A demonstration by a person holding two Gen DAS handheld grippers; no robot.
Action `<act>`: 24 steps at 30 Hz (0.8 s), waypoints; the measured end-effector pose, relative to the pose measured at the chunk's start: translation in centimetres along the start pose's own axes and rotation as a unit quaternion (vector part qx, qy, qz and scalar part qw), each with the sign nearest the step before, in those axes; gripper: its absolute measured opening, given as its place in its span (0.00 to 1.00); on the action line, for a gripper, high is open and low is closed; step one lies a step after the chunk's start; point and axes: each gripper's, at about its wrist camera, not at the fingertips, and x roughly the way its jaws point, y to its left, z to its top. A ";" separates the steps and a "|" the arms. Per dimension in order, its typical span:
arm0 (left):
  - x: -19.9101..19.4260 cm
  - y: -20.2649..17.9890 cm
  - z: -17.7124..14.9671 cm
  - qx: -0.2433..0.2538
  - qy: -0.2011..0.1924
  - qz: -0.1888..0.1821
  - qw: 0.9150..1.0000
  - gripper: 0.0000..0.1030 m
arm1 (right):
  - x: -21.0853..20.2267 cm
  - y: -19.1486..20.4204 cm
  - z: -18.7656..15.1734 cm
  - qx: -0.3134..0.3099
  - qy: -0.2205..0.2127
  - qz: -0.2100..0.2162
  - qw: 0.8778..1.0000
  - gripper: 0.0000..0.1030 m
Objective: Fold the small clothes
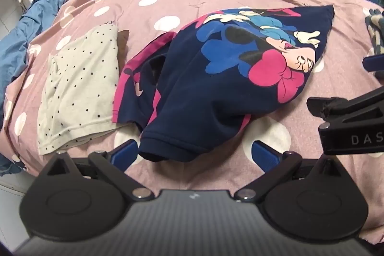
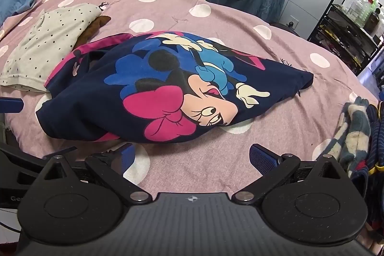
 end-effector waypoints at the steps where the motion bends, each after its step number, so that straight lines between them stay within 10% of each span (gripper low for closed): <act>1: 0.0 -0.2 0.0 0.005 0.000 0.005 1.000 1.00 | 0.0 0.0 0.0 0.000 0.001 0.000 1.000 1.00; 24: 0.5 -0.2 -0.1 0.009 0.013 0.010 1.000 1.00 | 0.3 0.2 -0.1 -0.003 0.006 0.006 1.000 1.00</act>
